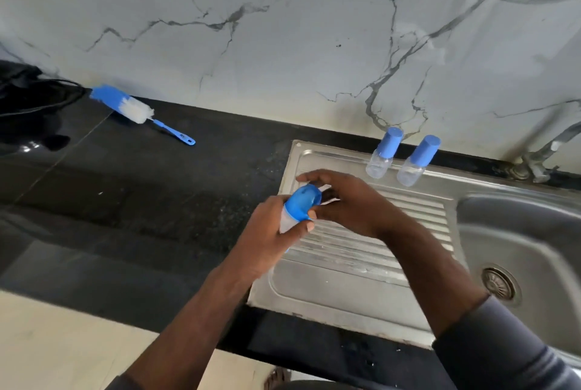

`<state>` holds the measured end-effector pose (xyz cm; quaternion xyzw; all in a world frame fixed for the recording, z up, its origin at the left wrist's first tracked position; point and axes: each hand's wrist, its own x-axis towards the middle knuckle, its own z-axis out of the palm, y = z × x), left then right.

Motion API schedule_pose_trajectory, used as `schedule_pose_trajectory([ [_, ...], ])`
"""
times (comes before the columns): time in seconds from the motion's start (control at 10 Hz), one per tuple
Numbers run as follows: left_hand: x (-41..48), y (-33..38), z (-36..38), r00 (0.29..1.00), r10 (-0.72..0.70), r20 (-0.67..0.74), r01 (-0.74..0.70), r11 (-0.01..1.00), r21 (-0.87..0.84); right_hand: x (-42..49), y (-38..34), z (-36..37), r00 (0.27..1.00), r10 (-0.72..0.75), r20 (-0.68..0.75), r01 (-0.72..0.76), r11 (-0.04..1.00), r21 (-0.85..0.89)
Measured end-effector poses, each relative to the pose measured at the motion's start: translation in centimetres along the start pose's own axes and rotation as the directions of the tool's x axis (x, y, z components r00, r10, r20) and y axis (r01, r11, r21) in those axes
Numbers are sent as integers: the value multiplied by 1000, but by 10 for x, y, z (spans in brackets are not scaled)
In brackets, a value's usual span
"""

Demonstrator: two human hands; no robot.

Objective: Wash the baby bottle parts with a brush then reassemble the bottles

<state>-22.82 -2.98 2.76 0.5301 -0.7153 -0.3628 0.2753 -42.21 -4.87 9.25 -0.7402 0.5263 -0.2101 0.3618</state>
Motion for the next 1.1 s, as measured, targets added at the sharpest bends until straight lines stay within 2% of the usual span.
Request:
schedule_pose_trajectory([
  [0.1, -8, -21, -30, 986, -31, -163, 64, 976, 206, 15, -17, 39, 993, 55, -100, -43, 992, 116],
  [0.2, -25, -44, -58, 965, -128, -227, 182, 955, 233, 35, -30, 82, 991, 28, -132, -3, 983, 181],
  [0.3, -47, -74, -79, 934, -217, -285, 258, 959, 117, 57, -52, 126, 996, -34, -77, 47, 982, 181],
  [0.4, -70, -109, -103, 854, -318, -411, 366, 930, 41, 81, -81, 166, 993, -107, 42, 101, 987, 125],
  [0.5, -74, -135, -121, 781, -392, -487, 451, 892, 5, 94, -96, 185, 992, -96, 77, 89, 992, 91],
  [0.6, -72, -154, -130, 739, -422, -525, 482, 876, -25, 98, -97, 195, 990, -67, 120, 60, 996, 63],
  [0.8, -75, -165, -123, 710, -425, -562, 485, 873, -48, 97, -93, 202, 986, -91, 143, 93, 996, -7],
  [0.9, -81, -165, -121, 720, -427, -547, 474, 878, -62, 95, -92, 204, 982, -106, 156, 112, 993, -26],
  [1.0, -89, -168, -120, 660, -519, -543, 546, 828, -128, 92, -86, 203, 980, -116, 165, 123, 992, -33],
  [1.1, -116, -155, -107, 515, -537, -669, 646, 755, -109, 87, -77, 197, 980, -101, 170, 107, 994, -27],
])
